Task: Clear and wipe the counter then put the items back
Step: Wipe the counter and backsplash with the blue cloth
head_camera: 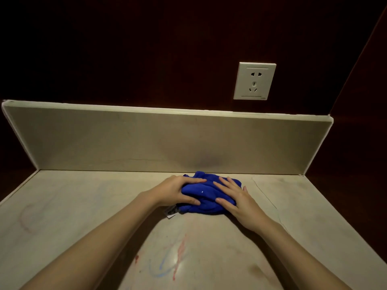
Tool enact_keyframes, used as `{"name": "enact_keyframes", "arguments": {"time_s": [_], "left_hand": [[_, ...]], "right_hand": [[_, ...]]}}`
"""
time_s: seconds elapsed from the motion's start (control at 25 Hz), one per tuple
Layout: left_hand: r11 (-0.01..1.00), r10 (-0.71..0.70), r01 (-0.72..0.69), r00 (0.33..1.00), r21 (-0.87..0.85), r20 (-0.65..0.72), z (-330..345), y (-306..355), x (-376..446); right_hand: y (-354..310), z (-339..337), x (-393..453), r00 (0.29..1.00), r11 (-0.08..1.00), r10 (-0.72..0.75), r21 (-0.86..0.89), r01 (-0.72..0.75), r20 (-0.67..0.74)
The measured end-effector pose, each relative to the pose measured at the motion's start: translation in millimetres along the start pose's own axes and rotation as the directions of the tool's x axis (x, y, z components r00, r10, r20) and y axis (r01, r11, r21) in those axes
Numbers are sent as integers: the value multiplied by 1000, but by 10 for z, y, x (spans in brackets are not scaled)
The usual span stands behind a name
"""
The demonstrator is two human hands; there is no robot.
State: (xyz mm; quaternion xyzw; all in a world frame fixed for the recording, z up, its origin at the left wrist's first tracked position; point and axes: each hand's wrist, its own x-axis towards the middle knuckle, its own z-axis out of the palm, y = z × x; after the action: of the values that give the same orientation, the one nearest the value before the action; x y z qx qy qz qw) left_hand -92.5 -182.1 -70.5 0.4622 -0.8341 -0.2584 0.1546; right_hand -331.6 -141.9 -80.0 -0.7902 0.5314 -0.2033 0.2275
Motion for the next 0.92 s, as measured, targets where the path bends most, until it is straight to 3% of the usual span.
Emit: {"name": "enact_keyframes", "arguments": {"time_s": [0.4, 0.64, 0.92], "left_hand": [[996, 44, -42, 999, -81, 16, -146, -247, 347], [995, 22, -15, 997, -102, 69, -114, -143, 233], [997, -15, 18, 999, -72, 52, 11, 81, -373]], "right_hand": [[155, -34, 455, 998, 999, -2, 50, 6, -68], [55, -17, 186, 998, 990, 23, 139, -15, -61], [-214, 85, -376, 1000, 993, -16, 113, 19, -23]]}}
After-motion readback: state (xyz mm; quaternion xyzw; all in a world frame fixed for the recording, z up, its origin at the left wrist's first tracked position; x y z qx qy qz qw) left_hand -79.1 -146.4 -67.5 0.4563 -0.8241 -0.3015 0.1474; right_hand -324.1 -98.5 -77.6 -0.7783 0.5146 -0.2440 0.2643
